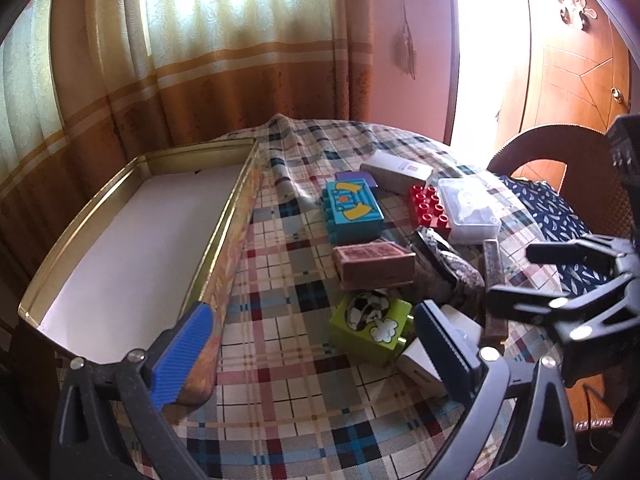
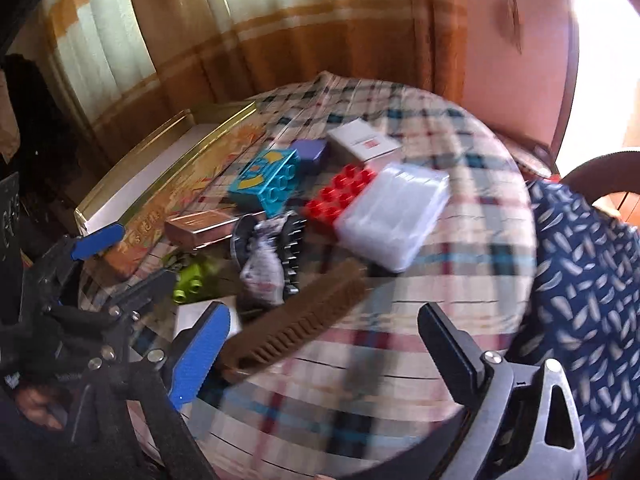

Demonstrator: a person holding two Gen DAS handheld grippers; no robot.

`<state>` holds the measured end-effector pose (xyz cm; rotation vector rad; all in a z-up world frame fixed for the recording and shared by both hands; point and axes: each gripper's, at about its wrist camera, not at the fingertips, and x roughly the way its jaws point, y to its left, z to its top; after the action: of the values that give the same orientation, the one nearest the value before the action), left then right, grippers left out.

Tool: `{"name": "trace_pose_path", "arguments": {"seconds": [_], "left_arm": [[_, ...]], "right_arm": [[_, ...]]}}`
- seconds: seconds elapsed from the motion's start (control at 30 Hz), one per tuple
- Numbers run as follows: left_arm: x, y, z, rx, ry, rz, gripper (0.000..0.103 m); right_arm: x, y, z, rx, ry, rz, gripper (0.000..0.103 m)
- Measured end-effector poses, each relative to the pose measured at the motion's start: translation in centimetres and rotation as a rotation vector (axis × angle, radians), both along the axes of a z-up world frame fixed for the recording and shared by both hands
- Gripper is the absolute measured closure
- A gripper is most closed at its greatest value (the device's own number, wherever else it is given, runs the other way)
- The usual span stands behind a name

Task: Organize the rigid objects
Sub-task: 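Move the left tool to the green block while the right tool reaches the brown comb, then close the left tool on the green block while the right tool grasps the brown comb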

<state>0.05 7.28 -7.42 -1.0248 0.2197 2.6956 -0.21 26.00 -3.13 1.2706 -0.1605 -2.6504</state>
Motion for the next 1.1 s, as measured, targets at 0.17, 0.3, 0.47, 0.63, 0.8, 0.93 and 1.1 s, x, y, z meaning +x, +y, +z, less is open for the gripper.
{"name": "trace_pose_path", "arguments": {"seconds": [0.17,0.3,0.47,0.63,0.8,0.93,1.1], "left_arm": [[0.0,0.0,0.1,-0.006,0.003,0.005,0.003],[0.0,-0.1,0.1,-0.001,0.002,0.0,0.003],[0.2,0.1,0.1,0.01,0.003,-0.019,0.004],[0.2,0.5,-0.1,0.015,-0.011,-0.049,0.008],[-0.4,0.1,-0.5,0.054,-0.052,-0.054,0.02],[-0.3,0.6,-0.6,0.038,-0.046,-0.072,0.024],[0.1,2.0,-0.8,-0.032,-0.03,-0.106,0.031]], "right_arm": [[-0.3,-0.4,-0.4,0.045,-0.003,-0.017,0.024],[0.2,0.3,0.2,0.113,0.008,-0.037,0.026],[0.8,0.3,0.5,0.198,0.025,-0.018,0.059],[0.5,0.4,-0.6,0.186,0.018,0.001,0.061],[0.6,-0.6,-0.8,0.201,0.048,0.045,0.064],[0.7,-1.0,-0.7,0.189,0.067,0.064,0.065],[0.5,-1.0,-0.7,0.181,0.078,0.068,0.065]]}}
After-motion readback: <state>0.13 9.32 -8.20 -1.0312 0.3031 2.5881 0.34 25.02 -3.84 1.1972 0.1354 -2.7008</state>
